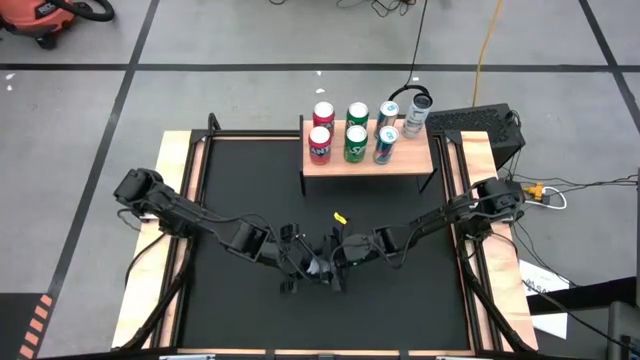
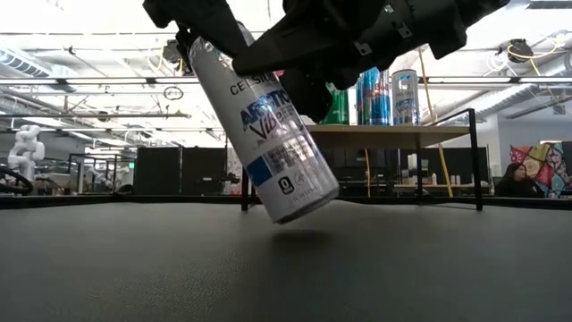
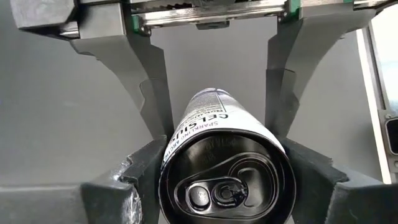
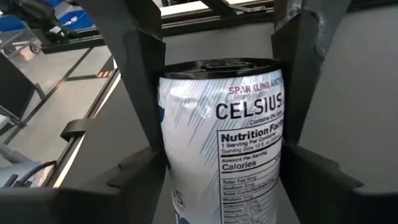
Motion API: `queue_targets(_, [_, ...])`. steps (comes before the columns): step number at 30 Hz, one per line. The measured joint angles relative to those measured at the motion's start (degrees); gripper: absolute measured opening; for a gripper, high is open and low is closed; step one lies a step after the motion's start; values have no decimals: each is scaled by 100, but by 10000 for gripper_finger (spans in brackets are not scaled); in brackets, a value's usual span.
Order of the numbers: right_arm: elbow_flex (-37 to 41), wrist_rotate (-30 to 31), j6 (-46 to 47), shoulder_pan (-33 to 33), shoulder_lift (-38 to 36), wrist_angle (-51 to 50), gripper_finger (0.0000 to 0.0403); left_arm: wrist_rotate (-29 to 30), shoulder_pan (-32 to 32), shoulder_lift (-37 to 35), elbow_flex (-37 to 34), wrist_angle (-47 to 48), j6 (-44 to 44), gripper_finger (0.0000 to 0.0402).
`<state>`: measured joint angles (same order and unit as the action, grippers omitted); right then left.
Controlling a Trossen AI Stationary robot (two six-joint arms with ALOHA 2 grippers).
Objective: Place canned beverage on shelf
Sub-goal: Put the white blue soda can on the shelf aligned with the other white blue soda can
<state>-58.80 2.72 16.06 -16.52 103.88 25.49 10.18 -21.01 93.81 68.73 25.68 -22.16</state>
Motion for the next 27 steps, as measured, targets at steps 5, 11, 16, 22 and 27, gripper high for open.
queue_targets(5, [0, -1, 84, 3, 19, -97, 277, -36, 48, 25, -7, -61, 17, 245])
queue_targets(11, [0, 9, 101, 2, 24, -57, 265, -67, 48, 29, -11, -83, 14, 245])
queue_targets(16, [3, 171, 95, -15, 24, -48, 237, -68, 50, -33, -14, -68, 56, 245])
queue_targets(22, [4, 307, 84, -48, 9, 32, 230, -12, 49, -266, -25, -43, 102, 246])
queue_targets(27, [-9, 355, 65, -50, 7, 23, 231, -30, 42, -506, -25, -140, -39, 288])
